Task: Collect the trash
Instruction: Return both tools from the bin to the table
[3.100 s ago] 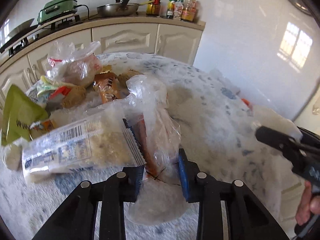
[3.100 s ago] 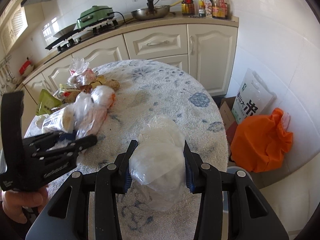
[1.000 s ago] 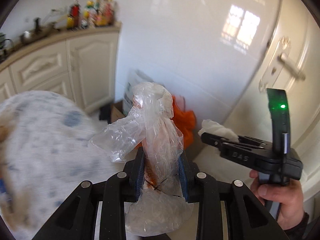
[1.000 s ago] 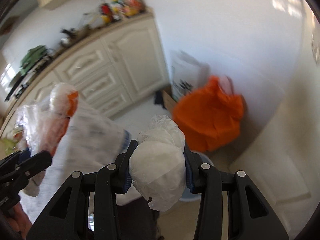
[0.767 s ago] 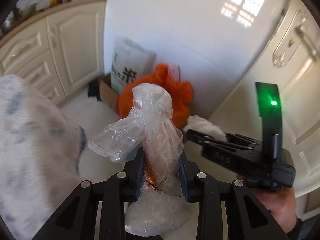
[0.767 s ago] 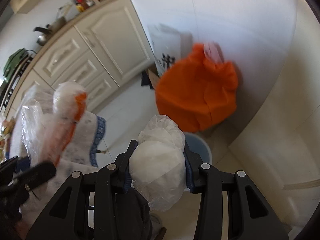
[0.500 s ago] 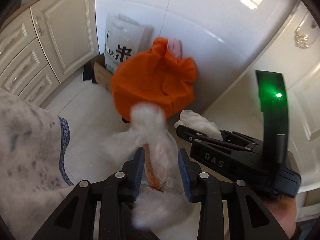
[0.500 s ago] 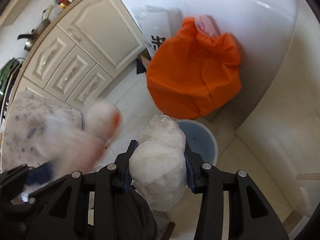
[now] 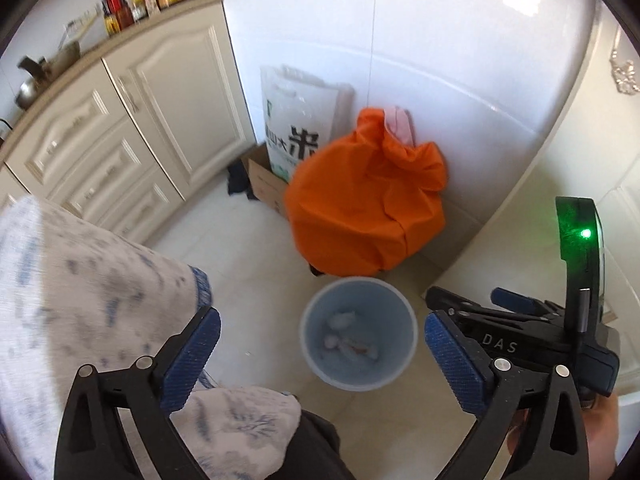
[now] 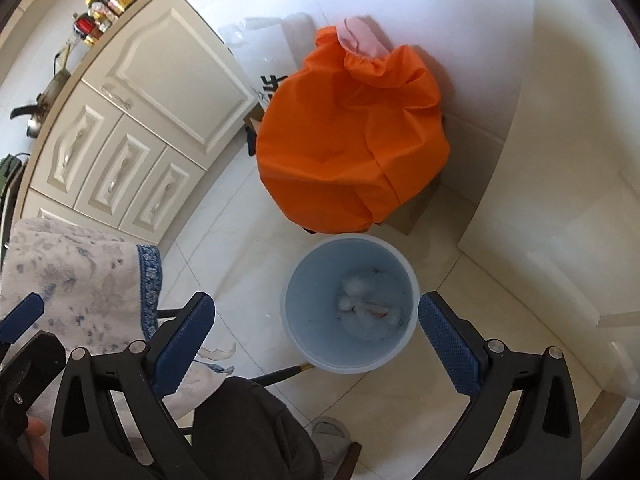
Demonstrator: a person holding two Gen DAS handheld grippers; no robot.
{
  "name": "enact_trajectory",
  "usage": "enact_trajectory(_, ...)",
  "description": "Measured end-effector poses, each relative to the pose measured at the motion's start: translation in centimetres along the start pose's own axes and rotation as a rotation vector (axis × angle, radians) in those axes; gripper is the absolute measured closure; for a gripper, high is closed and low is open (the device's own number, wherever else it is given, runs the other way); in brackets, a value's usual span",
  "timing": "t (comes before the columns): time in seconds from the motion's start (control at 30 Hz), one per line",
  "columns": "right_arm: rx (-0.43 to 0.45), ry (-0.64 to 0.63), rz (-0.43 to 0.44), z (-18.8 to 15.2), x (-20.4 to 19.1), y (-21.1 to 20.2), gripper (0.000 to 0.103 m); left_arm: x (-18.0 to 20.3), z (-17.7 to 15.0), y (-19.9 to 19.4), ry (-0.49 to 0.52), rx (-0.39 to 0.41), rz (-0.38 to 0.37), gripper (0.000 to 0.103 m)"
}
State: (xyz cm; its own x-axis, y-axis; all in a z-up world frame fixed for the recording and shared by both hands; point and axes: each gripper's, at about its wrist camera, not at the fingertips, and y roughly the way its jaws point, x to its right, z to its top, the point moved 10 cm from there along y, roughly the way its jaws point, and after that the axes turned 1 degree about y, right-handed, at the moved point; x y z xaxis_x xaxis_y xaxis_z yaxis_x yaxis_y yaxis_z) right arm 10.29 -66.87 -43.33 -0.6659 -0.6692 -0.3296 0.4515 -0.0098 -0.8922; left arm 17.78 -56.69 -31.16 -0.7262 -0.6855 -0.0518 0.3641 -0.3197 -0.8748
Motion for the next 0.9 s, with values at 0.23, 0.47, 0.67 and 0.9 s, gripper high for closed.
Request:
enact_trajectory(0.23,0.073,-0.022,0.039,0.4,-3.4,-4.9,0.000,-1.9,-1.9,-8.6,-0.035,0.134,0.013,0.002)
enact_trajectory(0.47,0.184,-0.104,0.083,-0.1,-10.4,-12.0,0.000,-6.8,-4.8,-19.3,-0.097,0.320,0.053,0.001)
enact_trajectory(0.67,0.280,-0.210,0.136,-1.9,-18.0,-17.9,0.000,-12.3,-9.9,-26.1,-0.155,0.423,0.104,0.001)
enact_trajectory(0.9,0.363,-0.358,0.220,-5.0,-26.5,-22.8,0.000,-19.4,-17.0,-32.9,-0.263,0.517,0.184,0.001)
